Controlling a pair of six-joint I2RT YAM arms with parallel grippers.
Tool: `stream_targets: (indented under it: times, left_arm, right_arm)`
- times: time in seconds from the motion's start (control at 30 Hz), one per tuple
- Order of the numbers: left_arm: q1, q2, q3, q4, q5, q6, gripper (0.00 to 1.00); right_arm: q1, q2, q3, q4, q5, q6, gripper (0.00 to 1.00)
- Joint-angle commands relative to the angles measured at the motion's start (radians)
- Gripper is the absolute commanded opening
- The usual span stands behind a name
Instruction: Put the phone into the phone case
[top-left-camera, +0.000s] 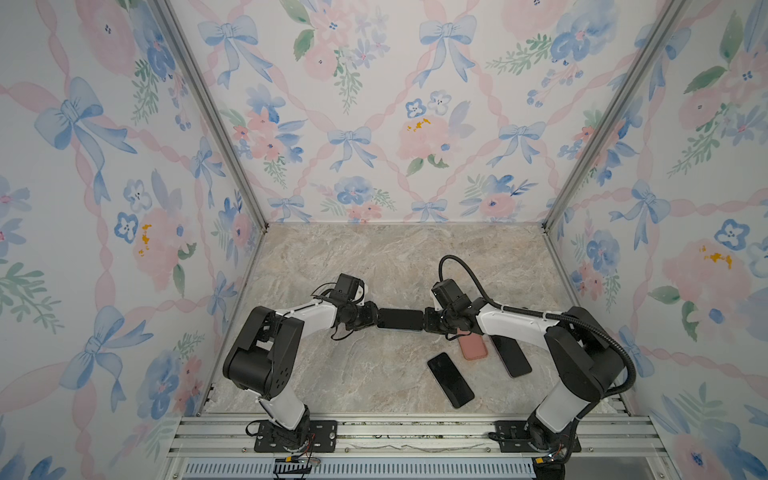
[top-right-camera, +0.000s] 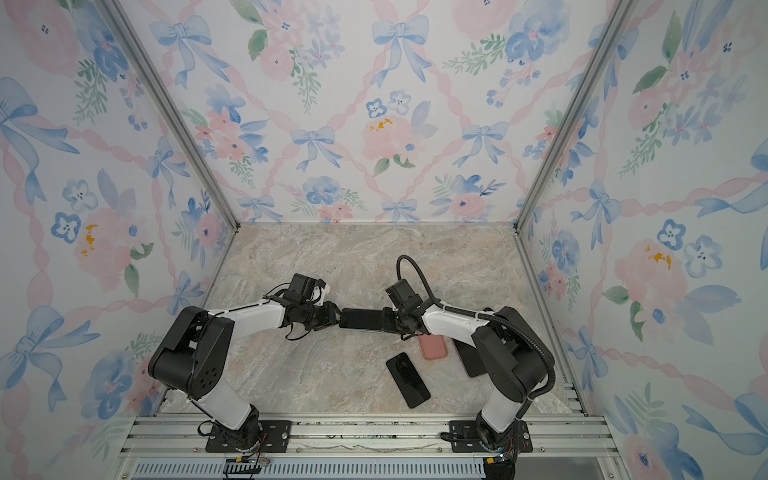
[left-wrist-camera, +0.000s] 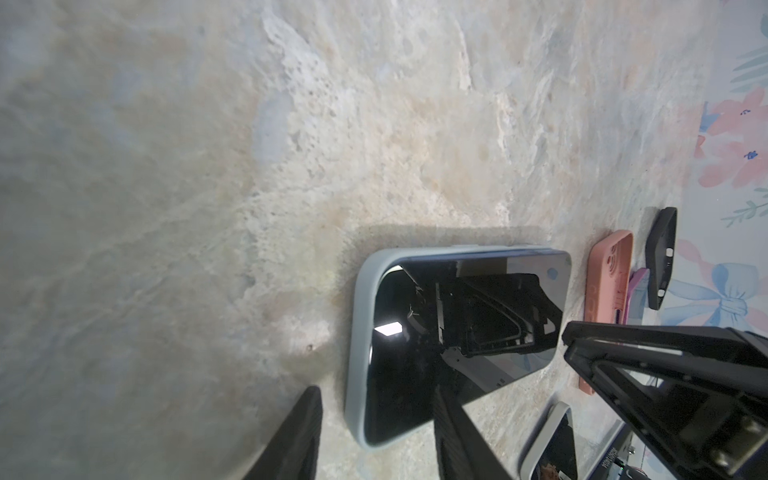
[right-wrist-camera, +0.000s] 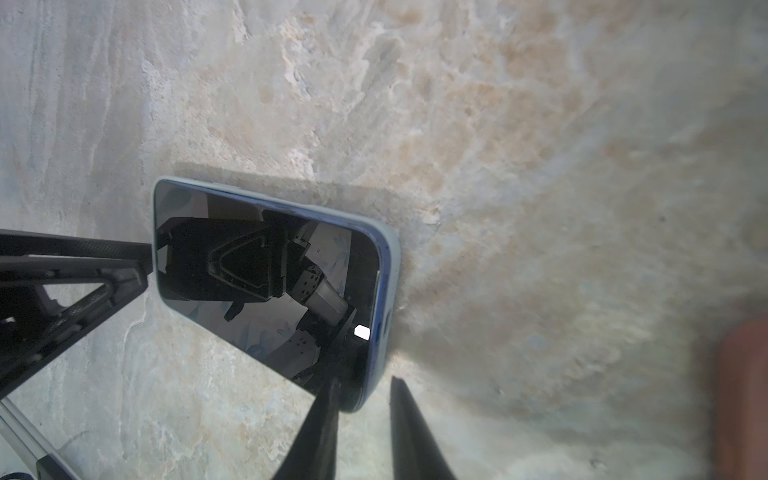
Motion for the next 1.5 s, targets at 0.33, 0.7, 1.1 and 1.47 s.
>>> stream_targets:
  times: [0.33, 0.7, 1.1, 1.47]
  left_arm:
    - [-0.014, 0.027, -0.011, 0.056, 0.064, -0.006, 0.45]
    - [-0.035, 0.044, -0.021, 0.106, 0.107, -0.032, 0.45]
    - [-0.043, 0.041, -0.028, 0.128, 0.117, -0.043, 0.45]
    - [-0.014, 0.005, -0.062, 0.124, 0.093, -0.038, 0.46]
  right_arm:
    - [0.024, 0.057, 0.007, 0.051, -0.054, 0.029, 0.15]
    - [0.039, 0.119, -0.012, 0.151, -0.127, 0.077, 0.13]
    - [0.055, 0.131, -0.015, 0.153, -0.122, 0.092, 0.13]
    - [0.059, 0.076, -0.004, 0.058, -0.033, 0.058, 0.14]
